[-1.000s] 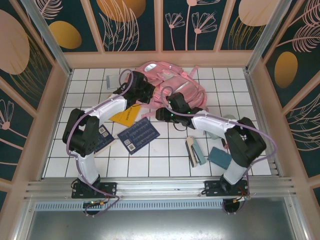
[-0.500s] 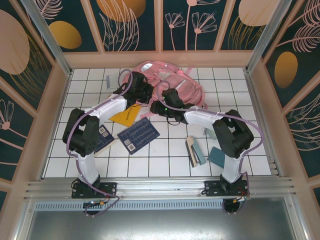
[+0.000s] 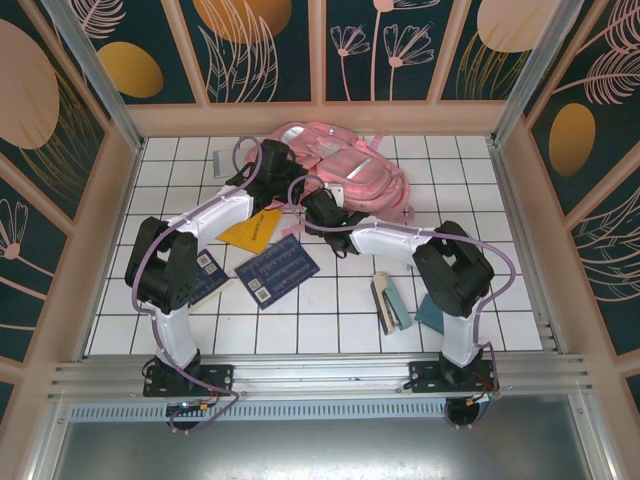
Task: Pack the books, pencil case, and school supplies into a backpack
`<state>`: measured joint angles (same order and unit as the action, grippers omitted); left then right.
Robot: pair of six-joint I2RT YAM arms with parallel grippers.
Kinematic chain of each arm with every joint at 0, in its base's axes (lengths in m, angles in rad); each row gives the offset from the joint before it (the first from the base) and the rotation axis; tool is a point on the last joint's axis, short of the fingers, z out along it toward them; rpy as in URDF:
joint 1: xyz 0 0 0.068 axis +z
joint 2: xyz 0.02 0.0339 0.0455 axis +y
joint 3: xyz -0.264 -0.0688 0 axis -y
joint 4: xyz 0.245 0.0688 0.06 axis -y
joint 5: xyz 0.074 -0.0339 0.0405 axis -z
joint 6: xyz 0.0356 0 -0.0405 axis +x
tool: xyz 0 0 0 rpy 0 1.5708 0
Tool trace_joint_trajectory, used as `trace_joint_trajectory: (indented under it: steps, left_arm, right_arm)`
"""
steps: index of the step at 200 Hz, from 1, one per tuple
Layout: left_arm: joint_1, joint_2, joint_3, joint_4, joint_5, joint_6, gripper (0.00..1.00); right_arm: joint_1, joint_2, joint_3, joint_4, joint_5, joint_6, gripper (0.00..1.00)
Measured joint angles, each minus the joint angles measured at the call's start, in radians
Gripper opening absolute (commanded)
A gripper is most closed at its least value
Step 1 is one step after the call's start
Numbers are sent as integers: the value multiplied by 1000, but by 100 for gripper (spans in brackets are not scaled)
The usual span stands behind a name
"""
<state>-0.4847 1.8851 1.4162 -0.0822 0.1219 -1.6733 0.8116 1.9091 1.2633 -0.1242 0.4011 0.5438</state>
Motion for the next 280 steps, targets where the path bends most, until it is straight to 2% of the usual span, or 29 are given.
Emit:
trace_joint_trajectory:
  steps: [34,72,90,123,217,242,280]
  left_arm:
    - [0,0,0,-2,-1,-6,0]
    - [0,0,-1,-4,-1,-11,0]
    - [0,0,-1,-4,-3,-11,0]
    - [0,0,-1,-10,-8,-11,0]
    - [11,7,-1,-24,-3,3,0]
    - [14,10,-1,-29,1,5,0]
    - [15,11,-1,-31,13,4,0]
  right_arm:
    - [0,52,47,-15,42,-14,47]
    - [-6,74,101,-22,45,-26,10]
    - [-8,74,107,-18,42,-27,0]
    - [-13,59,87,-10,17,-29,0]
    - [-91,-135,-134,56,-90,-11,0]
    - [-92,-140,-146,77,-150,-7,24]
    - [-95,-139,-148,122,-259,33,41]
